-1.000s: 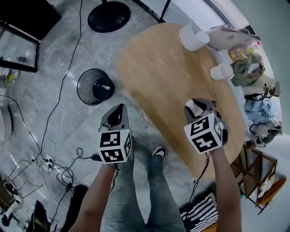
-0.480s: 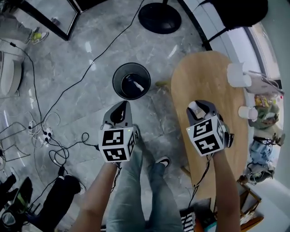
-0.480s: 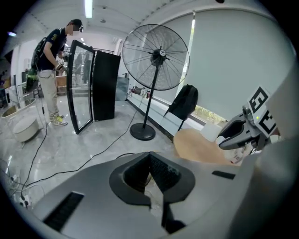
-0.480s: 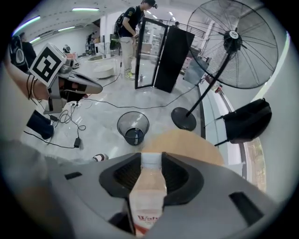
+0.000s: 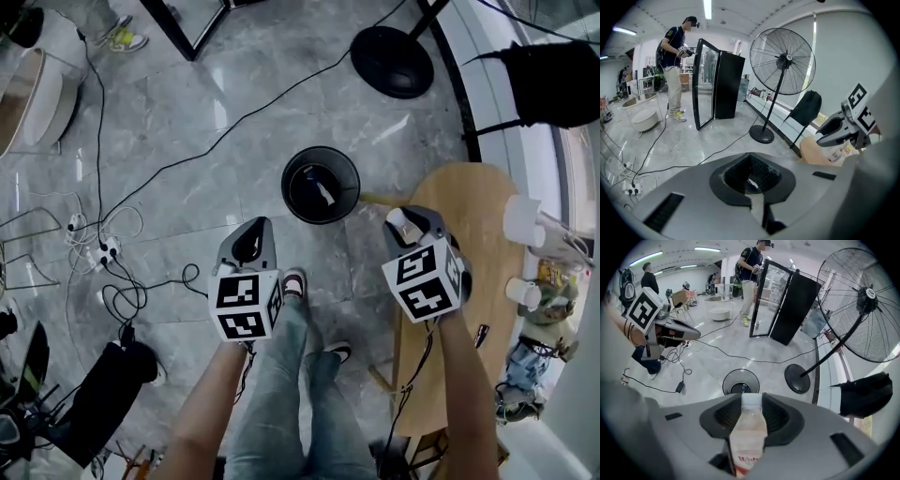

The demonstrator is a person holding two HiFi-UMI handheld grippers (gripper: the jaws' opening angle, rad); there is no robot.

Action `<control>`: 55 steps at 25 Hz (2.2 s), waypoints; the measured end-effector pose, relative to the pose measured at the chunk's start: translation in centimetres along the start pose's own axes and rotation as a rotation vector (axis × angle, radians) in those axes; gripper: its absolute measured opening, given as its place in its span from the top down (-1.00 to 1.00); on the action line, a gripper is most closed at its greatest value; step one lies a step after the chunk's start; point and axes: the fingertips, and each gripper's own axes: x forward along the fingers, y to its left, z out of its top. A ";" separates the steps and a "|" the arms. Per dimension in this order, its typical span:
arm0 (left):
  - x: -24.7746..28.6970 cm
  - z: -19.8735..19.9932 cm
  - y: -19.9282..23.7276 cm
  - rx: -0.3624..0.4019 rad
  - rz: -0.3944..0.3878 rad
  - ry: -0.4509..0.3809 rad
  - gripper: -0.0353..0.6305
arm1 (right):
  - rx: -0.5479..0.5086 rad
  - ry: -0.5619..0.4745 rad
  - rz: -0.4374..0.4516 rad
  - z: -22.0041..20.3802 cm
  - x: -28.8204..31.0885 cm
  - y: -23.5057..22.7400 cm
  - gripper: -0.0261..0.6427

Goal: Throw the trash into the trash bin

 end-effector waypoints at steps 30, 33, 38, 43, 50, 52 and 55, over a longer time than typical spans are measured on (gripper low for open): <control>12.0 -1.4 8.3 0.068 -0.008 0.067 0.87 | 0.580 -0.426 -0.081 10.2 17.6 -1.9 0.50; 12.5 -1.5 8.3 0.087 -0.014 0.070 0.87 | 0.623 -0.459 -0.097 10.2 18.1 -2.5 0.50; 12.9 -2.0 8.8 0.063 0.003 0.085 0.87 | 0.642 -0.500 -0.093 10.3 18.6 -2.7 0.49; 13.2 -2.1 8.6 0.071 0.003 0.088 0.87 | 0.661 -0.442 -0.067 8.5 19.6 -1.6 0.28; 13.2 -1.7 6.8 0.080 -0.015 0.080 0.87 | 0.681 -0.399 -0.059 5.8 18.8 -1.1 0.28; 13.1 -1.8 6.2 0.087 -0.020 0.081 0.87 | 0.684 -0.402 -0.059 5.4 18.2 -1.2 0.28; 12.8 -1.9 5.1 0.097 -0.031 0.082 0.87 | 0.685 -0.410 -0.061 4.8 17.0 -1.5 0.28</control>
